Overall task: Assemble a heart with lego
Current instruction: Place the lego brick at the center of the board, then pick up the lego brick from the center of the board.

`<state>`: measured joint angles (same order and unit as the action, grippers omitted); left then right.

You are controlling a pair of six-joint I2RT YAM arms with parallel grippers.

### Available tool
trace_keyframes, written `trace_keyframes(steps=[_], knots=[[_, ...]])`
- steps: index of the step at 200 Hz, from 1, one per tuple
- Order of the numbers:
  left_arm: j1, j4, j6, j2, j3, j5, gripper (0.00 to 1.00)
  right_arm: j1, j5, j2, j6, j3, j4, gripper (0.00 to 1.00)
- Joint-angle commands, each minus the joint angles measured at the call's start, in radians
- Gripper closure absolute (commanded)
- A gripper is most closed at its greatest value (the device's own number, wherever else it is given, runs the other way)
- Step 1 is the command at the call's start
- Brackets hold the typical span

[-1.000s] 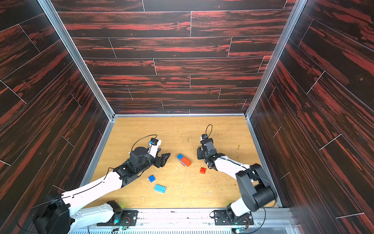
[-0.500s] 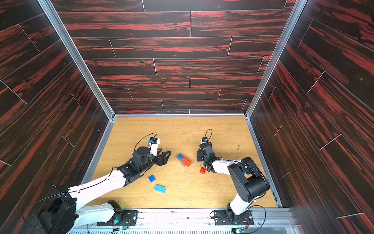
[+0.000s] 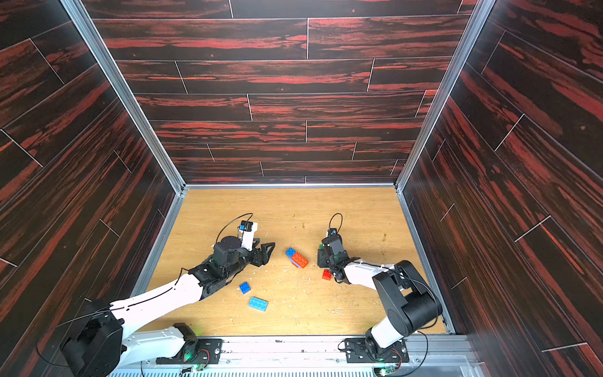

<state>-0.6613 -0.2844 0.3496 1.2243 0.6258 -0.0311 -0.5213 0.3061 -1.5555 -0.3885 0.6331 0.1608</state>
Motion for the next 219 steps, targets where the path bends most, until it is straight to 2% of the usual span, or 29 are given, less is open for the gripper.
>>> trace_keyframes(steps=[1, 28, 71, 105, 136, 163, 185, 219], knots=[[0.000, 0.007, 0.015, 0.000, 0.015, -0.028, 0.25, 0.001, -0.008, 0.003, -0.032, 0.077, -0.119, 0.37], [0.005, 0.009, 0.052, 0.000, 0.017, -0.058, 0.25, 0.001, -0.050, -0.066, -0.050, 0.150, -0.204, 0.41], [0.021, 0.014, 0.103, 0.002, 0.015, -0.050, 0.25, 0.001, -0.032, -0.111, -0.040, 0.189, -0.256, 0.46], [0.047, 0.013, 0.135, 0.009, 0.006, -0.041, 0.25, 0.001, -0.057, -0.134, -0.020, 0.198, -0.252, 0.57], [0.080, 0.019, 0.178, 0.014, 0.003, -0.014, 0.25, 0.000, -0.085, -0.119, 0.011, 0.232, -0.276, 0.74], [0.125, 0.063, 0.261, -0.002, 0.014, 0.027, 0.24, -0.017, -0.145, -0.035, 0.098, 0.289, -0.338, 0.80], [0.170, 0.132, 0.369, -0.002, 0.043, 0.069, 0.21, -0.057, -0.231, 0.034, 0.203, 0.348, -0.407, 0.80], [0.184, 0.146, 0.490, 0.038, 0.071, 0.134, 0.17, -0.140, -0.284, 0.012, 0.299, 0.483, -0.576, 0.81]])
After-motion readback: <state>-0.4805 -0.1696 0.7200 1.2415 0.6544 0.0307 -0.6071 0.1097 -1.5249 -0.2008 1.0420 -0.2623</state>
